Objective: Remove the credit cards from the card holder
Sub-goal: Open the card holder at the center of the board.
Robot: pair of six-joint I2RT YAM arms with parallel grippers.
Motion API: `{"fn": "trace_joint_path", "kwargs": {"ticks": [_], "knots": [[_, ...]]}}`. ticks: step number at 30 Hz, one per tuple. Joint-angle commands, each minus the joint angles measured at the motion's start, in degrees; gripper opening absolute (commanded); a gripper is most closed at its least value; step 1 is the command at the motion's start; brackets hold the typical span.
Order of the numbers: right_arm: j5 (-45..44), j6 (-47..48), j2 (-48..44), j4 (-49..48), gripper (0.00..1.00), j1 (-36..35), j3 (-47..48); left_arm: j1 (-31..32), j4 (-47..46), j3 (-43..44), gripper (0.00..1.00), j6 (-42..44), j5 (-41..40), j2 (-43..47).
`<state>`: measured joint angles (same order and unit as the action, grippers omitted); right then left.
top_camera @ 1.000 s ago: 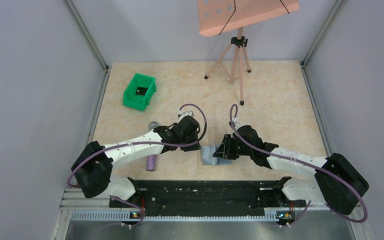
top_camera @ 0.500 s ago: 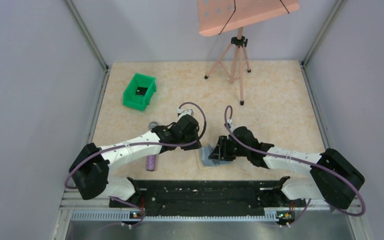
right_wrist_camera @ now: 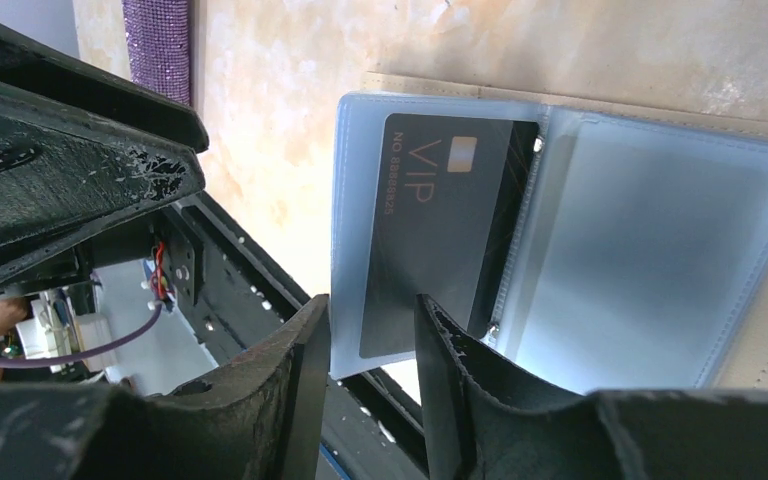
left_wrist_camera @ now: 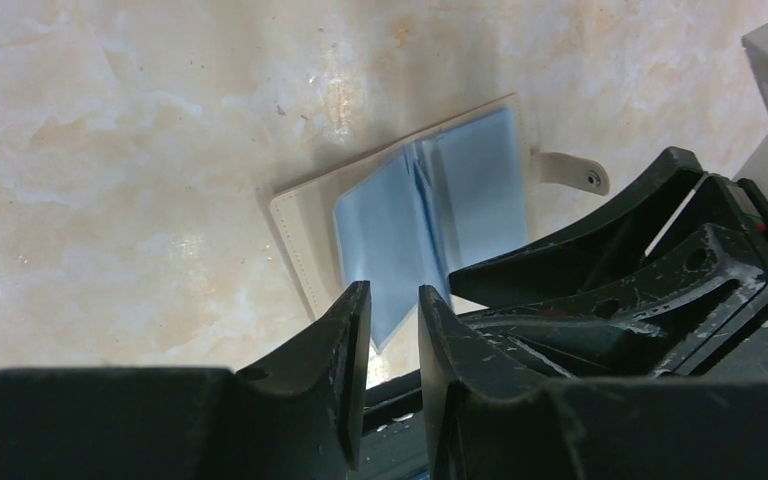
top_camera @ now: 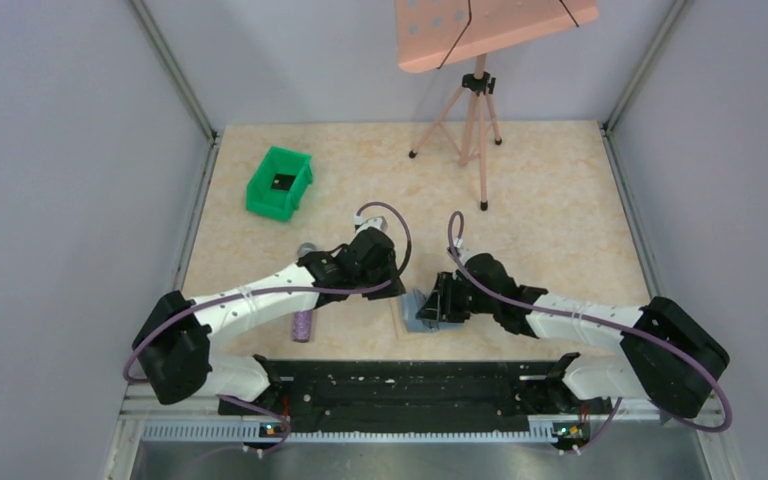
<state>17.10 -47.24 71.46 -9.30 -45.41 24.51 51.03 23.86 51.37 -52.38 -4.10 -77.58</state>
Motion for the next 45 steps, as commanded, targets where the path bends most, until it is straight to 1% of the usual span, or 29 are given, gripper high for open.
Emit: {"fn": "trace_joint_path", "kwargs": {"ticks": [1,8,14,20,22,26,30,36,42,45], "knots": [[0.4,-0.4,0.2,-2.4,0.38,-1.3,3.4,-0.1,-2.1,0.4,0.30,0.0,0.9,1.7],[0.8,-0.3,0.0,-2.0,0.42,-1.4,4.1,0.0,-2.7,-0.4,0.30,-0.4,0.6,3.4],[-2.0,1.2,-0.8,1.6,0.39,-1.3,4.4,0.0,-3.9,-1.6,0.30,-1.0,1.8,2.9],[-2.6,3.0,-2.0,4.7,0.38,0.8,3.8,0.3,-6.5,-3.6,0.28,-2.3,3.2,1.3],[-2.6,3.3,-2.7,5.2,0.38,1.7,3.4,0.3,-7.9,-4.4,0.26,-2.3,3.8,0.4],[-1.9,4.2,-3.3,5.4,0.38,3.7,2.7,0.5,-11.9,-5.7,0.24,-2.2,8.2,-2.5],[-0.6,5.2,-2.0,4.8,0.38,4.7,2.7,0.7,-13.3,-5.5,0.21,-2.1,9.3,-5.3],[0.4,5.8,1.2,2.8,0.38,5.4,2.7,0.7,-11.2,-5.9,0.18,-1.3,5.5,-7.9],[1.1,6.1,4.8,1.1,0.38,5.4,2.9,0.7,-13.8,-8.5,0.16,-2.1,6.1,-10.4],[1.1,6.1,5.6,0.5,0.38,5.4,2.9,0.8,-12.9,-9.3,0.15,-2.6,5.3,-10.1]]}}
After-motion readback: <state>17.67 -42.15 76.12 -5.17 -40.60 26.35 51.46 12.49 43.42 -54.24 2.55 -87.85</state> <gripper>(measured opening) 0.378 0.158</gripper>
